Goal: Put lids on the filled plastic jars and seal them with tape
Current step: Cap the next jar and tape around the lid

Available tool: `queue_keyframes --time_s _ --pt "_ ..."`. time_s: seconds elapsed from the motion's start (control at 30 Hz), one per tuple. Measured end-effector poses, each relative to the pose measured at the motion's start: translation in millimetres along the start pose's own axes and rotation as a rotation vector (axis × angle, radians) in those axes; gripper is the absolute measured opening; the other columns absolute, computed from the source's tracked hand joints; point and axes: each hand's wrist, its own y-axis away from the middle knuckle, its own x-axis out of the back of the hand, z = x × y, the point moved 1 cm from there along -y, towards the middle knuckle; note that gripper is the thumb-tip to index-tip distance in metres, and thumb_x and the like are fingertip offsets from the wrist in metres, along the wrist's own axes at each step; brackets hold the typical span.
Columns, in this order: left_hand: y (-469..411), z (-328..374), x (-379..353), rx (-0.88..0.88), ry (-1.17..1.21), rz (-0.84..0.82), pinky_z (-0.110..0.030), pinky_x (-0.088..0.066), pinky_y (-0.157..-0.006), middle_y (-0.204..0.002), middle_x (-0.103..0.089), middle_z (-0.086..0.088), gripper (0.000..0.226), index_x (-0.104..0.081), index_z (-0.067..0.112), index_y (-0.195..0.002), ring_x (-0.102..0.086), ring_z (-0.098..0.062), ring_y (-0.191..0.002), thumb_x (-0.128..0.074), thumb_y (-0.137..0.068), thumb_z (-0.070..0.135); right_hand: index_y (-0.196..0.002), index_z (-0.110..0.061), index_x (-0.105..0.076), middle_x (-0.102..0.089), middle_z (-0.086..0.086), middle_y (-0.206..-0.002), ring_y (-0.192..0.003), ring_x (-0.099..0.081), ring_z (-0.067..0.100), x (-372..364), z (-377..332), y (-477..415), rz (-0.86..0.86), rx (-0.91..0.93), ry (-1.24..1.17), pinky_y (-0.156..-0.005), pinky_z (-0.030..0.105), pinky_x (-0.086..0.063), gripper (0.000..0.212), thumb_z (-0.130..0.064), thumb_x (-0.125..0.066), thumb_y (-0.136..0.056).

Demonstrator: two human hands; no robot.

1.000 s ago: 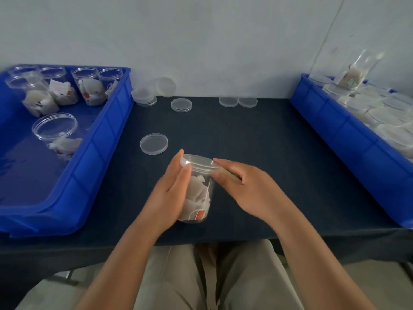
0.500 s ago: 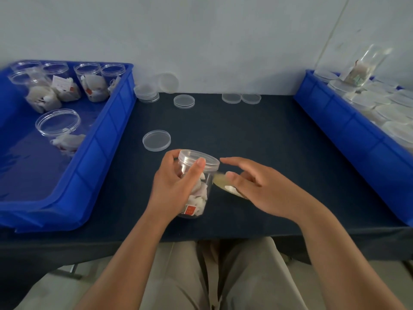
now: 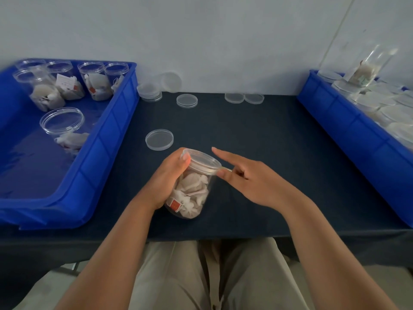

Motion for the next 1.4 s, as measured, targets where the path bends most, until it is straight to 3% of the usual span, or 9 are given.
queue_keyframes --time_s 0.2,0.33,0.4,0.47,0.6,0.8,0.97,1.27,1.4 --pt "2 10 -8 -0.002 -0.065 0.019 -0.004 -0.050 -0.074 -0.100 -0.075 0.030 0.035 -0.073 0.064 -0.096 -0.069 0.011 -0.097 -0.040 -0.102 0.056 -0.153 -0.060 -0.037 -0.046 -0.060 -0.081 -0.079 -0.051 -0.028 -6 -6 8 0.092 0.043 0.026 -0.054 0.012 -0.039 0.065 -0.081 -0.026 -0.092" --pt "7 3 -14 -0.179 -0.231 0.417 -0.016 -0.058 -0.080 -0.104 -0.074 0.021 0.031 -0.068 0.046 -0.111 -0.070 0.002 -0.100 -0.058 -0.089 0.065 -0.152 -0.056 -0.041 -0.054 -0.050 -0.079 -0.075 -0.049 -0.028 -6 -5 16 0.161 0.004 0.045 -0.059 0.005 -0.041 0.058 -0.076 -0.033 -0.098" --pt "16 4 -24 -0.165 -0.319 0.461 -0.017 -0.056 -0.076 -0.105 -0.071 0.033 0.034 -0.068 0.048 -0.110 -0.067 0.011 -0.100 -0.050 -0.094 0.072 -0.153 -0.056 -0.042 -0.066 -0.038 -0.105 -0.083 -0.054 -0.020 -7 -8 19 0.180 -0.030 0.077 -0.057 0.011 -0.040 0.058 -0.074 -0.033 -0.099" --pt "23 9 -39 -0.155 -0.427 0.442 -0.019 -0.050 -0.071 -0.104 -0.068 0.033 0.034 -0.059 0.053 -0.108 -0.064 0.013 -0.097 -0.039 -0.096 0.077 -0.153 -0.054 -0.043 -0.068 -0.026 -0.128 -0.102 -0.060 -0.008 -10 -12 22 0.195 -0.039 0.091 -0.073 0.014 -0.045 0.056 -0.073 -0.032 -0.101" --pt "25 12 -55 -0.117 -0.496 0.494 -0.013 -0.041 -0.071 -0.104 -0.058 0.034 0.048 -0.037 0.062 -0.114 -0.058 0.015 -0.097 -0.043 -0.078 0.094 -0.152 -0.053 -0.043 -0.072 -0.017 -0.100 -0.086 -0.067 0.003 -18 -22 25 0.223 -0.032 0.122 -0.072 0.026 -0.058 0.052 -0.069 -0.030 -0.104" --pt "10 6 -41 -0.020 -0.530 0.510 -0.025 -0.045 -0.063 -0.088 -0.066 0.023 0.040 -0.044 0.058 -0.099 -0.063 0.006 -0.080 -0.040 -0.080 0.093 -0.155 -0.057 -0.024 -0.068 -0.018 -0.083 -0.076 -0.067 0.004 -25 -6 17 0.134 -0.055 0.016 -0.066 0.025 -0.056 0.059 -0.076 -0.034 -0.100" --pt "-2 8 -24 0.052 -0.435 0.440 -0.030 -0.050 -0.068 -0.096 -0.064 0.039 0.052 -0.057 0.046 -0.098 -0.061 0.015 -0.086 -0.039 -0.081 0.091 -0.148 -0.064 -0.027 -0.065 -0.013 -0.079 -0.065 -0.063 0.006 -21 5 18 0.115 -0.004 -0.095 -0.050 0.019 -0.045 0.051 -0.077 -0.028 -0.099" --pt "-10 1 -11 -0.047 -0.076 0.093 -0.038 -0.058 -0.088 -0.103 -0.077 -0.002 0.058 -0.074 0.029 -0.102 -0.074 -0.018 -0.099 -0.040 -0.096 0.076 -0.150 -0.068 -0.023 -0.062 -0.036 -0.086 -0.083 -0.062 -0.008 -5 7 1 0.037 -0.033 -0.032 -0.070 0.023 -0.048 0.058 -0.082 -0.028 -0.094" --pt "-11 -1 -5 0.040 0.088 -0.050 -0.022 -0.057 -0.085 -0.115 -0.079 -0.006 0.062 -0.079 0.032 -0.112 -0.075 -0.020 -0.110 -0.039 -0.098 0.077 -0.152 -0.064 -0.030 -0.064 -0.036 -0.110 -0.095 -0.062 -0.006 -10 -5 1 0.057 -0.021 -0.004 -0.077 0.024 -0.052 0.064 -0.084 -0.023 -0.091"
